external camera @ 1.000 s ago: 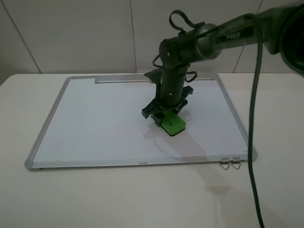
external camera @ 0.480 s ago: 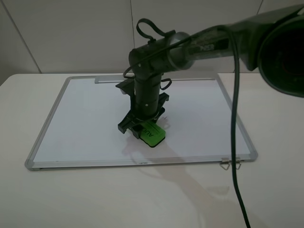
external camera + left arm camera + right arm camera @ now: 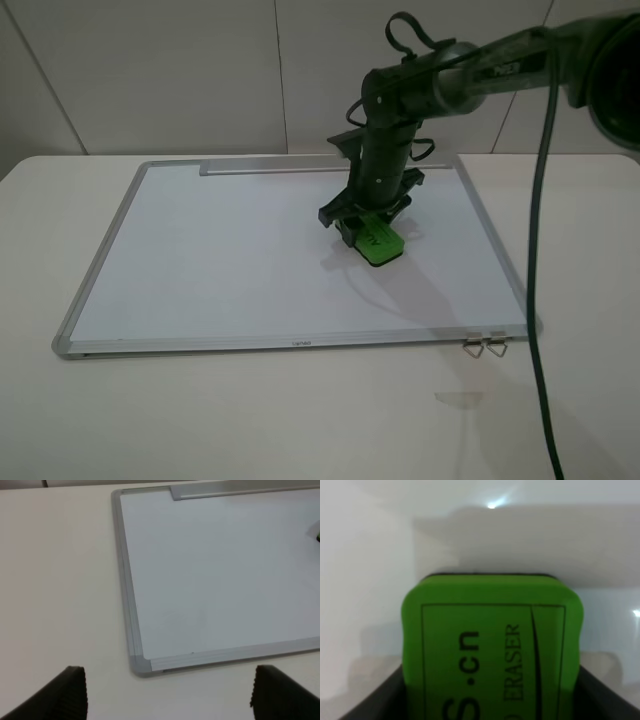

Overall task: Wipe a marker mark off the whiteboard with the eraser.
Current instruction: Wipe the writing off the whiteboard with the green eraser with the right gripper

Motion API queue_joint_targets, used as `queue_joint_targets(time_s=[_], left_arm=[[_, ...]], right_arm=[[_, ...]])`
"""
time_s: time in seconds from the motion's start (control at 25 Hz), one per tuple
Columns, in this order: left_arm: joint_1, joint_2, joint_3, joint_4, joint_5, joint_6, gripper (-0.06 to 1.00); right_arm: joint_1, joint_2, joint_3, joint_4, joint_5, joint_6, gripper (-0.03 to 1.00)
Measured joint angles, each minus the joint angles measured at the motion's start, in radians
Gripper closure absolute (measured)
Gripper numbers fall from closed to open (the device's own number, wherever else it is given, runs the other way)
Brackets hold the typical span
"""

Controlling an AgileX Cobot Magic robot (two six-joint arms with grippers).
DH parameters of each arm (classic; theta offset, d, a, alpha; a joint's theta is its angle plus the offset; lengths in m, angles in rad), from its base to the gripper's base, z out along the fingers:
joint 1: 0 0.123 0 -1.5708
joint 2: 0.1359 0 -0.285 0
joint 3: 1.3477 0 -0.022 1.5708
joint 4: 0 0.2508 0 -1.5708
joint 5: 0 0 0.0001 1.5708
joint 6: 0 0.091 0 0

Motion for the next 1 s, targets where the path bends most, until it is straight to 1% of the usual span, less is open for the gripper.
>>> queue_joint_targets(time_s=[0.16, 0.36, 0.44, 0.68, 0.8, 0.88, 1.0], left_arm=[[0.000, 0.000, 0.000, 0.000, 0.000, 0.000, 0.26], [0.000, 0.000, 0.000, 0.000, 0.000, 0.000, 0.26], [0.000, 0.000, 0.000, 0.000, 0.000, 0.000, 0.26], [0.000, 0.000, 0.000, 0.000, 0.000, 0.000, 0.26], [0.000, 0.000, 0.000, 0.000, 0.000, 0.000, 0.26], [0.000, 0.000, 0.000, 0.000, 0.000, 0.000, 0.26], [0.000, 0.000, 0.000, 0.000, 0.000, 0.000, 0.26]], right_arm=[[-0.034, 0.000, 0.000, 0.002, -0.012, 0.000, 0.38], [-0.010, 0.000, 0.000, 0.012, -0.017, -0.004, 0.38], [0.026, 0.002, 0.000, 0.017, -0.026, -0.009, 0.38], [0.204, 0.005, 0.000, 0.040, -0.072, -0.018, 0.38], [0.276, 0.006, 0.000, 0.054, -0.107, -0.022, 0.38], [0.303, 0.008, 0.000, 0.061, -0.126, -0.025, 0.38], [0.308, 0.008, 0.000, 0.062, -0.131, -0.029, 0.38]])
